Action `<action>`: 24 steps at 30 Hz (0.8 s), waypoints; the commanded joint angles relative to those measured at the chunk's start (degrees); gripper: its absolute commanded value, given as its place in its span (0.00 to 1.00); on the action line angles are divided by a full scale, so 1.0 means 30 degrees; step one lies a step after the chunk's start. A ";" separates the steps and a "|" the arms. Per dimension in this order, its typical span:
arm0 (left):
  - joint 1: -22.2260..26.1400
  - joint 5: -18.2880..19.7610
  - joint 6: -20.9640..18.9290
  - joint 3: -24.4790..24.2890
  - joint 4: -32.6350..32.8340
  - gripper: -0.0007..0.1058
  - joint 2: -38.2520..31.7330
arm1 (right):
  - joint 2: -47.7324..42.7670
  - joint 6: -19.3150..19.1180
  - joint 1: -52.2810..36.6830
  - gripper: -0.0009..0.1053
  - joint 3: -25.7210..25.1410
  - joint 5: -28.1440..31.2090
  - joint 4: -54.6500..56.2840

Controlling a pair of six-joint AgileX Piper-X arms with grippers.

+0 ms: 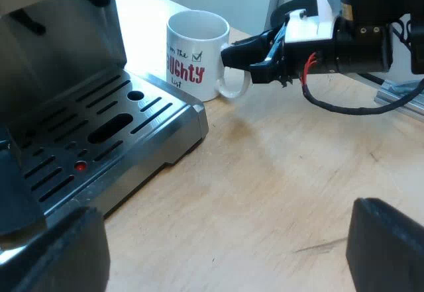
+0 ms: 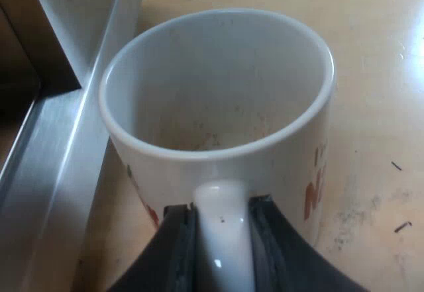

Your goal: Place mug into machine

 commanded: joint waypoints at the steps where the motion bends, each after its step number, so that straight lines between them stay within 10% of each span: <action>1: -0.0118 0.0101 0.0072 -0.0171 -0.0374 0.75 -0.0080 | -0.0916 0.0087 -0.0027 0.01 -0.0109 0.0001 0.0819; 24: -0.0118 0.0101 0.0072 -0.0171 -0.0374 0.75 -0.0080 | -1.0926 -0.1226 0.0248 0.01 -0.0072 0.0001 0.8703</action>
